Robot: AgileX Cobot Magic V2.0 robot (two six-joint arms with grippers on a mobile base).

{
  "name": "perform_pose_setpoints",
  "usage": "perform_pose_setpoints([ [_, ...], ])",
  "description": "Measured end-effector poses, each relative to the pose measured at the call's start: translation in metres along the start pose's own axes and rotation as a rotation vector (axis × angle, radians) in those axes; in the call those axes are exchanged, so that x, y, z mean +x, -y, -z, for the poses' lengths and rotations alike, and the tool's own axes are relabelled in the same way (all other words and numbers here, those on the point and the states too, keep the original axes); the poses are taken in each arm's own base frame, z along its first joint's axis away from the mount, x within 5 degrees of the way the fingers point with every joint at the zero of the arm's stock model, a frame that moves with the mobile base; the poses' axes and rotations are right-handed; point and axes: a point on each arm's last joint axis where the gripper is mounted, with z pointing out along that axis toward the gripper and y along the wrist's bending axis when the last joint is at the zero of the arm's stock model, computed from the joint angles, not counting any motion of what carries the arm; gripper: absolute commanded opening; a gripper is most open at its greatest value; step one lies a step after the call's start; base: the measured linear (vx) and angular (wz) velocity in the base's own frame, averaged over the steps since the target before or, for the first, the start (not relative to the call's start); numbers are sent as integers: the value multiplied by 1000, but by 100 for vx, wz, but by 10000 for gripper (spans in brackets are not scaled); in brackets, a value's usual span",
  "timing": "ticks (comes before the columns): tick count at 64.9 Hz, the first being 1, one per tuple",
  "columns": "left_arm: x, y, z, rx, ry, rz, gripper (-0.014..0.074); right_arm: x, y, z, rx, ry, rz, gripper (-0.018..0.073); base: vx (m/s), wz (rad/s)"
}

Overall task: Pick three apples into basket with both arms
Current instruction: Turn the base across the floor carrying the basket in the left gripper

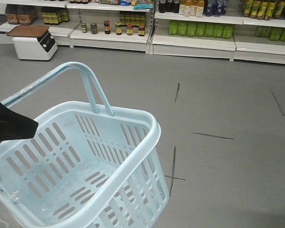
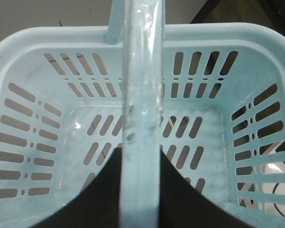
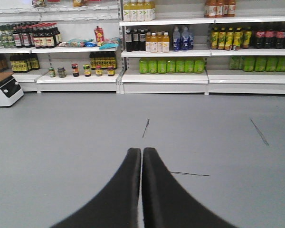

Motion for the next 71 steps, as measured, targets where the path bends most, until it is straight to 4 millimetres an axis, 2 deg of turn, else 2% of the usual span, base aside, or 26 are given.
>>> perform_pose_setpoints([
  [35,0,0,0,0,0,0,-8,0,0,0,0,0,0,-4,18,-22],
  [71,0,0,0,0,0,0,-8,0,0,0,0,0,0,-4,18,-8],
])
